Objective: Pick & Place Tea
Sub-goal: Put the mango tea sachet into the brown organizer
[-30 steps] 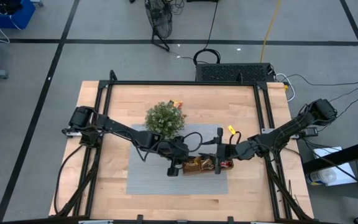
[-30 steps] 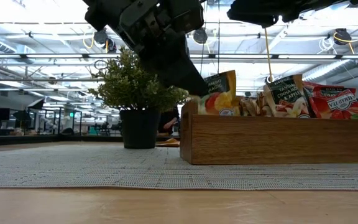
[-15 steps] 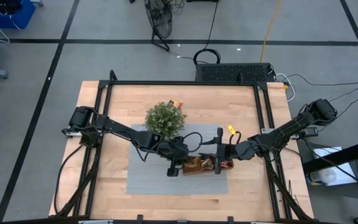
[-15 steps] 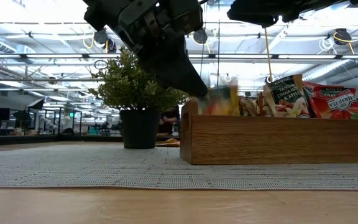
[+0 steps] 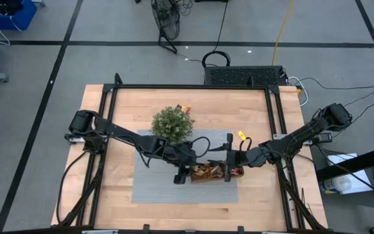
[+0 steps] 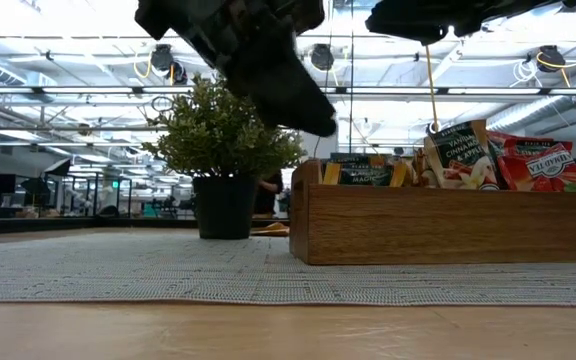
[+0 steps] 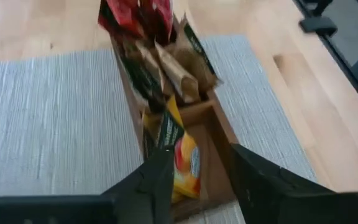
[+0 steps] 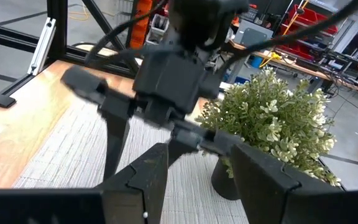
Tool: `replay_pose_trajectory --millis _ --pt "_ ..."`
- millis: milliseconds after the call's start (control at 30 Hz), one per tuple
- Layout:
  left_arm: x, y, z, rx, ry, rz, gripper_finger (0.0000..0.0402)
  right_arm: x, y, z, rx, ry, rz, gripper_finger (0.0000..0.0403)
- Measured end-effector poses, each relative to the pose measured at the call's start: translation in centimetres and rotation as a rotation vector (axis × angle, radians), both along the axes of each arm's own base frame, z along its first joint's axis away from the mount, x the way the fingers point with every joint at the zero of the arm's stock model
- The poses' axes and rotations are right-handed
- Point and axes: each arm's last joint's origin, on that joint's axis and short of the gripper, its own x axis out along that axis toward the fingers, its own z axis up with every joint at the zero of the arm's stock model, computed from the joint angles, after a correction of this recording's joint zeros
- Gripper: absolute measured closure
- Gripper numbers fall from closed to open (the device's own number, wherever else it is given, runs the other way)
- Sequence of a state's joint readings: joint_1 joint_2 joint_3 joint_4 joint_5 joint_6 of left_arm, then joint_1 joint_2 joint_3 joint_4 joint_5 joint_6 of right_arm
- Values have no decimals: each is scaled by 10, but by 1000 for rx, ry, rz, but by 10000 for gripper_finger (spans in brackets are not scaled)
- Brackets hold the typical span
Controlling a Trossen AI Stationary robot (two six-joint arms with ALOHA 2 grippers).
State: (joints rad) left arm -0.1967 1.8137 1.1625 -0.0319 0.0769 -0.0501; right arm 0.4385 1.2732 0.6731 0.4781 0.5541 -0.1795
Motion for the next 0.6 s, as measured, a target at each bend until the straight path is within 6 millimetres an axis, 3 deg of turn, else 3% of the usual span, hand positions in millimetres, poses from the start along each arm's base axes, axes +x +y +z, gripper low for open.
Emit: replay_pose_trajectory --millis 133,400,600 --pt "-4 1 12 0 -28 -6 238 0 0 -1 -1 5 0 243" --pt "-7 -1 17 23 -38 -21 236 -1 0 -3 -10 27 -1 243" --pt "-27 4 62 63 -148 -30 236 -1 0 -4 -16 38 -1 243"
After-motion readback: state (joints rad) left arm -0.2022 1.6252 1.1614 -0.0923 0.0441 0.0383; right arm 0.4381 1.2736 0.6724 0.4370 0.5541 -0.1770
